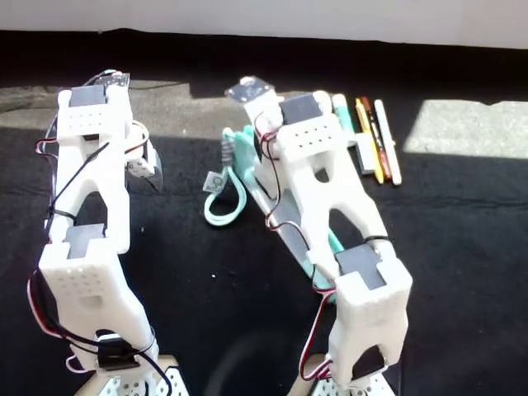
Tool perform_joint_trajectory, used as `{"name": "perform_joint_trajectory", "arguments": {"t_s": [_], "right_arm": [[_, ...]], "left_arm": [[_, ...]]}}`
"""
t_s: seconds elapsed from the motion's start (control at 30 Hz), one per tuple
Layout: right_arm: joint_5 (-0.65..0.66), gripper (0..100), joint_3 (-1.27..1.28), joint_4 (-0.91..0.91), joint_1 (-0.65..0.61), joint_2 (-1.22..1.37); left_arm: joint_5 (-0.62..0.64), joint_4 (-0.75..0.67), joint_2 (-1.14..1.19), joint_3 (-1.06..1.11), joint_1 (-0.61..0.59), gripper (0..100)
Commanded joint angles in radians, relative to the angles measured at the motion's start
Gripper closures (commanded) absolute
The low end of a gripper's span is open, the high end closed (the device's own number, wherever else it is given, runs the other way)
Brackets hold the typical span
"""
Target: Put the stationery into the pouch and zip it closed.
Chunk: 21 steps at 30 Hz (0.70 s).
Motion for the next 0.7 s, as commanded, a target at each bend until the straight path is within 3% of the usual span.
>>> {"name": "perform_joint_trajectory", "arguments": {"t_s": [0.0, 0.3, 0.5, 0.67], "right_arm": [[0.002, 99.3, -0.183, 0.012, 0.002, -0.041], [0.052, 99.3, -0.441, 0.012, 0.004, -0.151], [0.048, 99.3, -0.538, 0.050, 0.002, -0.274], [0.049, 99.3, -0.558, 0.061, -0.008, -0.438]], "left_arm": [[0.005, 0.009, -0.008, -0.030, 0.008, 79], [0.006, 0.055, -0.018, -0.105, 0.008, 79], [0.009, 0.084, -0.031, -0.277, -0.010, 79], [0.009, 0.084, -0.133, -0.294, -0.012, 79]]}}
